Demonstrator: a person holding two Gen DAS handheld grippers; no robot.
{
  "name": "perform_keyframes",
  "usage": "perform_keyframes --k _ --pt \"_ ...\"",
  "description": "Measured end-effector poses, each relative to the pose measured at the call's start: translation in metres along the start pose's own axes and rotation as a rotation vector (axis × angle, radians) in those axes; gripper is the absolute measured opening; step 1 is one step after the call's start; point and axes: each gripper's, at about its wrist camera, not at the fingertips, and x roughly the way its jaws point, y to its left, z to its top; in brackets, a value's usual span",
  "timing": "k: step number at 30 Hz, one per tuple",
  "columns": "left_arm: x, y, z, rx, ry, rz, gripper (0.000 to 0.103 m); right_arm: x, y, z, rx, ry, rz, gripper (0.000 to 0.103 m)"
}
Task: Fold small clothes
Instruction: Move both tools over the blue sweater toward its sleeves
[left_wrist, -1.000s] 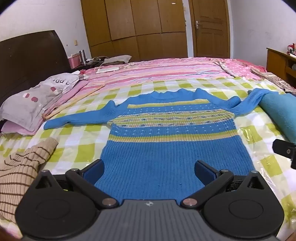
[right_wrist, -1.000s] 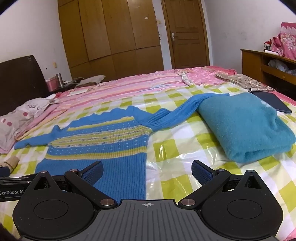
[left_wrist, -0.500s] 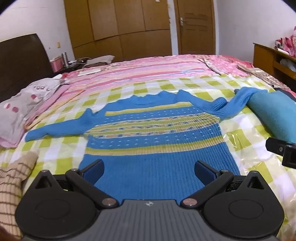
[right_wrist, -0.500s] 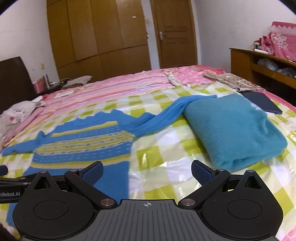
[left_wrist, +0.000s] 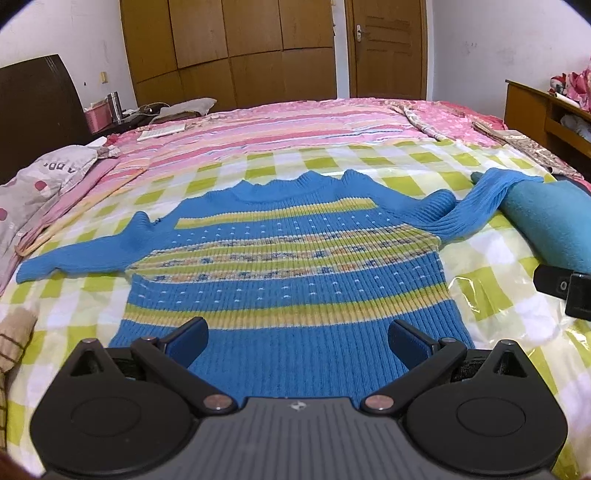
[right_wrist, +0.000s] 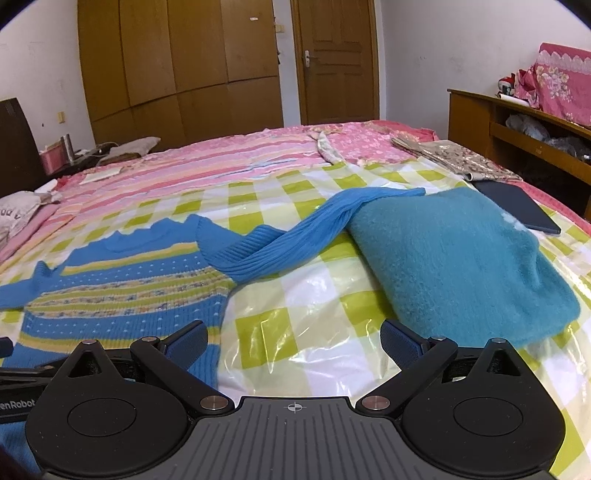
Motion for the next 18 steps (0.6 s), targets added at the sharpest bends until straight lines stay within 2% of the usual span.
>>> perform_keyframes --k 18 --pt "0.013 0.011 -0.006 -0.034 0.033 0.021 0.103 0.015 0.015 -0.007 -0.054 0.033 -0.02 0.099"
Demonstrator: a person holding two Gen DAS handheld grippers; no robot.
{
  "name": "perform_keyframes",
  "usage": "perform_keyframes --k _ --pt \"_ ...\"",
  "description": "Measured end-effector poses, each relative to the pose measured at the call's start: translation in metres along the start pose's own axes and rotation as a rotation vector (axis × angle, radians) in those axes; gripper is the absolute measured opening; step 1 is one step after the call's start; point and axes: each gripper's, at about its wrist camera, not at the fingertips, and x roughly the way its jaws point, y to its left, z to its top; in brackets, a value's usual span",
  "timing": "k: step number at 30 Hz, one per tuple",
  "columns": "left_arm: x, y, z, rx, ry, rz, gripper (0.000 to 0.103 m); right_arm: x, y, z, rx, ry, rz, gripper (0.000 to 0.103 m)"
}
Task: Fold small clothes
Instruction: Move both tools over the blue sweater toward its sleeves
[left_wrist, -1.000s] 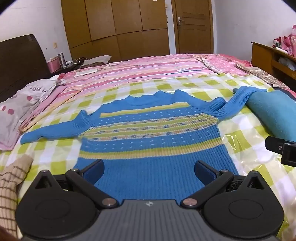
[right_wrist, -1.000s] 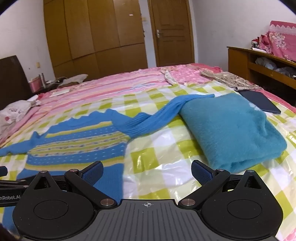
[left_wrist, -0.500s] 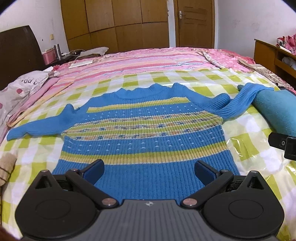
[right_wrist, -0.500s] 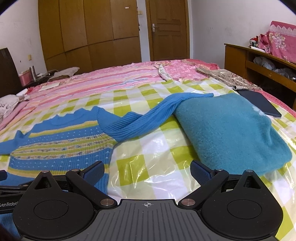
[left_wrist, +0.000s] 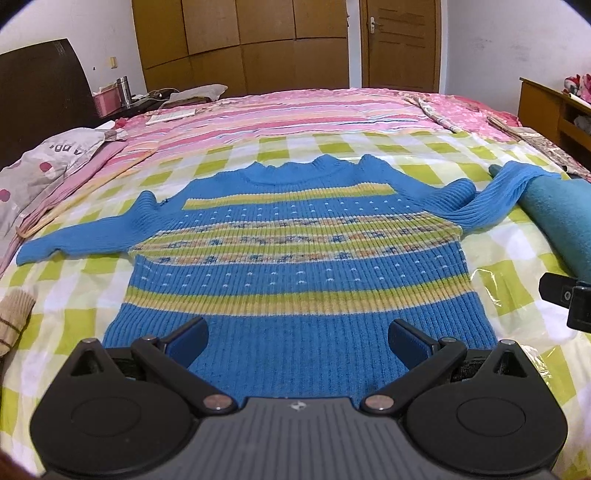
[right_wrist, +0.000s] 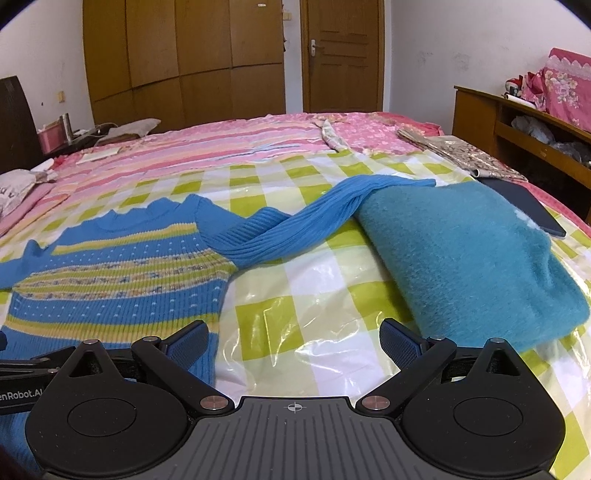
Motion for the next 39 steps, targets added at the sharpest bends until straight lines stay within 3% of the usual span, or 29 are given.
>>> perform_keyframes --k 39 --pt "0.007 0.001 -0.004 -0.009 0.017 0.014 0.103 0.007 0.001 -0.004 -0.011 0.025 -0.011 0.097"
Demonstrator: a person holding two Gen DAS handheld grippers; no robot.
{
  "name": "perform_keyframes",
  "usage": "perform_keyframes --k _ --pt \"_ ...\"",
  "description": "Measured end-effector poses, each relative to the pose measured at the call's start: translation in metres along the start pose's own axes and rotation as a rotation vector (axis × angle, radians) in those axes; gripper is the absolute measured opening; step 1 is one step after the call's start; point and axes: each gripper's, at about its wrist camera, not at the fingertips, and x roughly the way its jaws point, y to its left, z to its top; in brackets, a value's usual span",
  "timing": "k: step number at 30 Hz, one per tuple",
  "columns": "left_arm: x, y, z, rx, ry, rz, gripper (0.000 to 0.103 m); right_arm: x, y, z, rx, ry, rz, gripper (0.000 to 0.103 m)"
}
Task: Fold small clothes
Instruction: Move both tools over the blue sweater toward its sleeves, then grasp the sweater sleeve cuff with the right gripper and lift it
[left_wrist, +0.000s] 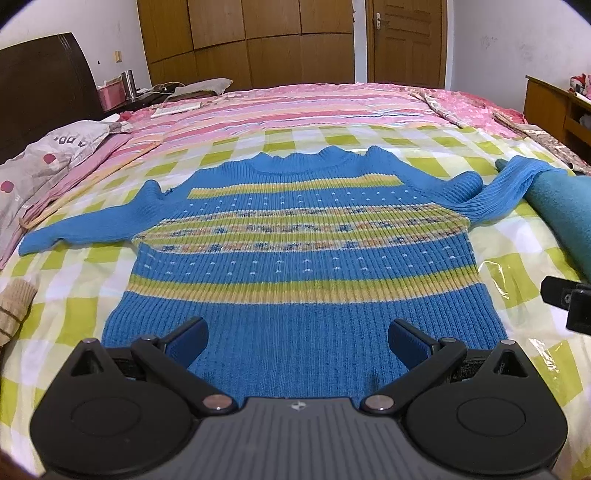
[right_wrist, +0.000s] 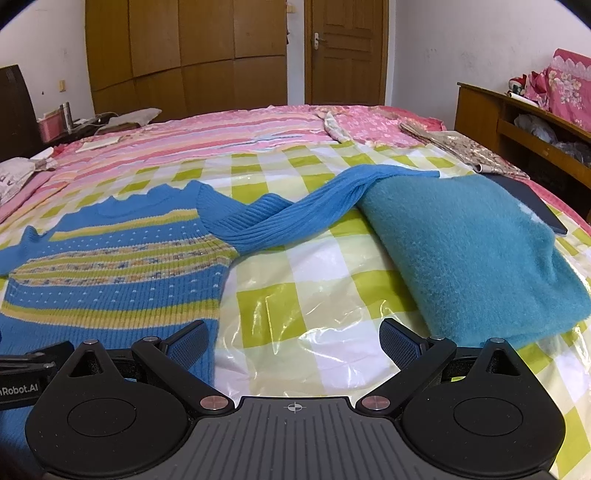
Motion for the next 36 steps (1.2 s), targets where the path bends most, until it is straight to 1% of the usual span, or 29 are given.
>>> perform_keyframes --k 5,16,19,20,24,26,29,30,32,33,36 --pt "0.007 0.0 0.001 -0.002 0.008 -0.003 0.103 0.011 -0.004 0.006 0.005 0.014 -0.013 0.094" --pt "0.026 0.0 0.004 -0.014 0.036 -0.005 0.103 0.029 -0.003 0.015 -0.002 0.022 -0.014 0.092" --pt "0.031 0.0 0.003 -0.013 0.042 -0.005 0.103 0.031 -0.007 0.019 0.009 0.019 -0.011 0.085" --pt "0.032 0.0 0.002 -0.012 0.045 -0.005 0.103 0.032 -0.011 0.021 0.024 0.016 -0.008 0.083" --pt "0.04 0.0 0.0 -0.012 0.061 -0.008 0.103 0.035 -0.036 0.039 0.104 0.019 0.005 0.078" --pt "0.041 -0.001 0.001 -0.01 0.054 -0.014 0.103 0.039 -0.052 0.051 0.153 0.013 0.009 0.076" --pt "0.04 -0.004 0.004 -0.001 0.029 -0.025 0.103 0.045 -0.075 0.071 0.225 -0.003 0.023 0.069" --pt "0.04 -0.005 0.006 0.004 0.019 -0.027 0.103 0.049 -0.082 0.078 0.245 -0.01 0.023 0.068" --pt "0.043 -0.008 0.009 0.013 0.006 -0.029 0.103 0.06 -0.094 0.092 0.283 -0.02 0.029 0.062" --pt "0.045 -0.009 0.011 0.016 0.001 -0.031 0.103 0.066 -0.099 0.099 0.307 -0.019 0.033 0.058" --pt "0.051 -0.01 0.012 0.025 -0.01 -0.03 0.103 0.092 -0.114 0.118 0.377 -0.002 0.04 0.052"
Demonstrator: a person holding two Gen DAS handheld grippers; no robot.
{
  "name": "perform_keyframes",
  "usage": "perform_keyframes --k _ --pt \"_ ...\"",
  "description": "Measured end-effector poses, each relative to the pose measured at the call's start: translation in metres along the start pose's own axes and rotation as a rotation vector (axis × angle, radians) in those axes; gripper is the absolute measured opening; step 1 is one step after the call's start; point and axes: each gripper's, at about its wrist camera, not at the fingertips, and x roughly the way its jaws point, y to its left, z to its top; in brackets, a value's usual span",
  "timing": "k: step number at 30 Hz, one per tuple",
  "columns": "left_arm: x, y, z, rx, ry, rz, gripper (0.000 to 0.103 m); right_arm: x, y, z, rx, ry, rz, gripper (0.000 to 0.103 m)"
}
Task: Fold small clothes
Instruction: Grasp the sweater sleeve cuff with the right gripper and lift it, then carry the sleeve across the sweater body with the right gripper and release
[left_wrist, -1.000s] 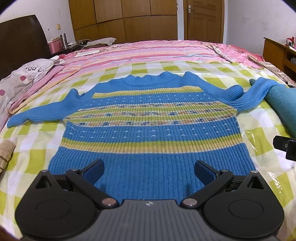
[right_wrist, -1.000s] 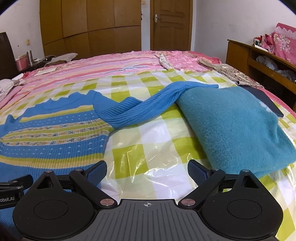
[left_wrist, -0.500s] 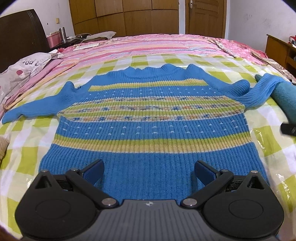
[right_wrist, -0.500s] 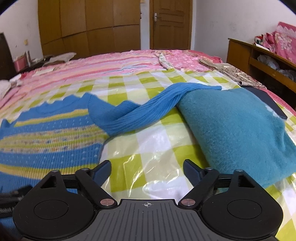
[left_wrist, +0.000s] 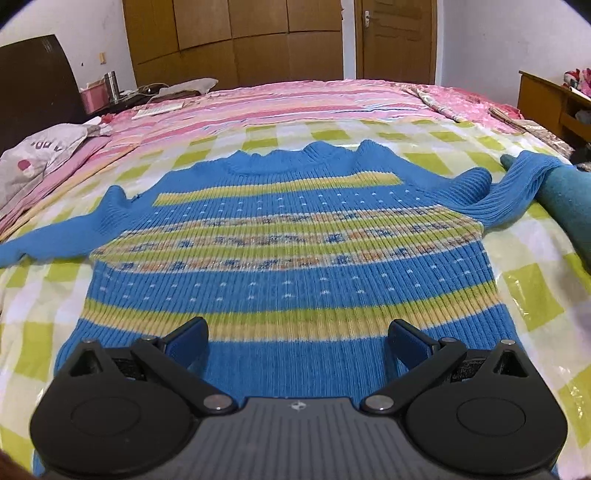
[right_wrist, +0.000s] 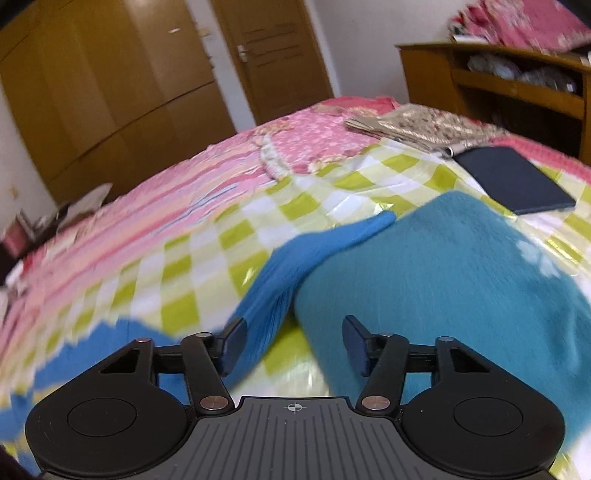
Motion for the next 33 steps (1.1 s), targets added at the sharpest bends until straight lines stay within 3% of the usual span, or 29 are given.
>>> perform_keyframes --k 10,12,14,16,21,27,30,33 --pt "0.01 0.004 -0.003 -0.006 -0.016 -0.018 0.103 0.068 0.001 0.037 0.098 0.046 0.009 0.049" --pt "0.011 0.005 -0.005 -0.003 -0.017 -0.024 0.103 0.076 0.001 0.038 0.117 0.063 0.003 0.042" --pt "0.011 0.007 -0.005 -0.014 -0.014 -0.033 0.103 0.081 -0.003 0.037 0.149 0.066 -0.01 0.025" --pt "0.012 0.009 -0.006 -0.029 -0.009 -0.039 0.103 0.084 -0.011 0.036 0.191 0.068 0.003 0.017" --pt "0.013 0.01 -0.006 -0.031 -0.006 -0.041 0.103 0.067 -0.016 0.038 0.239 0.01 0.072 0.012" --pt "0.012 0.01 -0.008 -0.021 0.009 -0.049 0.103 0.024 0.047 0.043 0.049 -0.085 0.207 0.011" --pt "0.01 0.013 -0.009 0.008 0.028 -0.073 0.103 0.006 0.101 0.029 -0.084 -0.069 0.336 0.011" --pt "-0.001 0.022 -0.009 0.016 0.101 -0.096 0.103 -0.005 0.162 -0.004 -0.255 -0.015 0.472 0.011"
